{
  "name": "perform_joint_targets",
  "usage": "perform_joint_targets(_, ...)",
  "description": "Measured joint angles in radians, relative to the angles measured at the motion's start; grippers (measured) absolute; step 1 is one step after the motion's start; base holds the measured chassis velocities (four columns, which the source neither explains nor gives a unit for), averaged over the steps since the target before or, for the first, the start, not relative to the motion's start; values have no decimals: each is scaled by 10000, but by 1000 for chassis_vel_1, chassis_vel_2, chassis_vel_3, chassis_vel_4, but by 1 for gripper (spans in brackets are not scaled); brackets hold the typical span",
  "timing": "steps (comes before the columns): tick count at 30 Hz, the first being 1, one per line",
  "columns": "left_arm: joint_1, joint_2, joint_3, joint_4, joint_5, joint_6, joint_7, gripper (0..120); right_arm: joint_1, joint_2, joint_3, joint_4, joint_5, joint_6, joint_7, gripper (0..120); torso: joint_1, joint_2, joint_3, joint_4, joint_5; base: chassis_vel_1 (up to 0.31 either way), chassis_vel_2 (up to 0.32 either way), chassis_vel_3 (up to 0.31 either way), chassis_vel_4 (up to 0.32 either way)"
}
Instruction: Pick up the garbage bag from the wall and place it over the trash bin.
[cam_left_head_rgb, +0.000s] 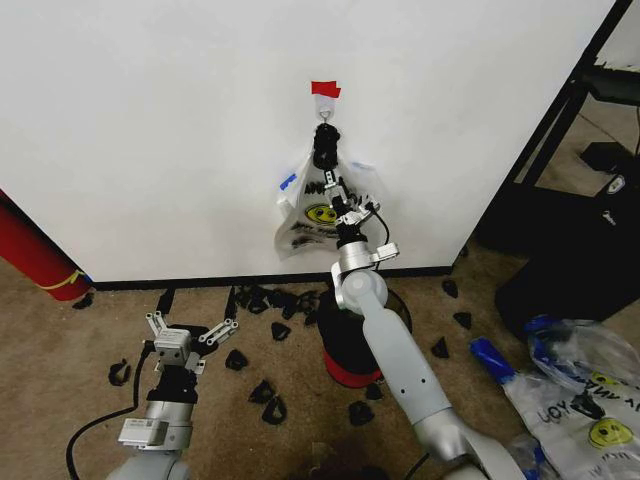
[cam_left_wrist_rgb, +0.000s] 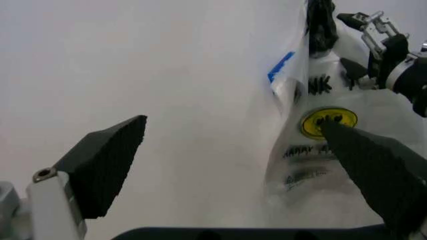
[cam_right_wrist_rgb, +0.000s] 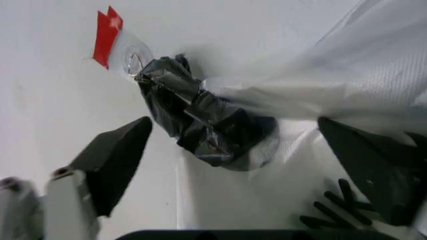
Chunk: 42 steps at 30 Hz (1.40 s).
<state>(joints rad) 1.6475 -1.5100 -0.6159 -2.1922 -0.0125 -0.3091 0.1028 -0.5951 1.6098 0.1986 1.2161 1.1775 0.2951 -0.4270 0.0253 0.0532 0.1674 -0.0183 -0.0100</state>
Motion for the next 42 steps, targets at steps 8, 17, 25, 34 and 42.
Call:
perform_joint_targets(8,-49,74,4,181,16,-104,9,100,167,-10,-261,-310,-571,-61,-428,83,-1,0,-1,2,0,0,0,0,0)
perform_joint_targets(17,-72,184,-55,283,16,-126,13,100,584,-16,-256,-582,-696,-52,-583,87,-1,0,-1,2,0,0,0,0,0)
perform_joint_targets(25,-91,180,-55,363,46,-146,14,100,757,-17,-276,-660,-699,-54,-798,66,-1,0,-1,2,0,0,0,0,0)
perform_joint_targets(34,-88,128,-29,501,73,-242,13,100,743,-16,-199,-535,-790,-44,-814,32,-1,1,-1,2,0,0,0,0,0)
perform_joint_targets(42,-77,80,11,536,90,-284,11,100,652,-16,-148,-500,-904,-47,-791,8,-1,1,-1,2,0,0,0,0,0)
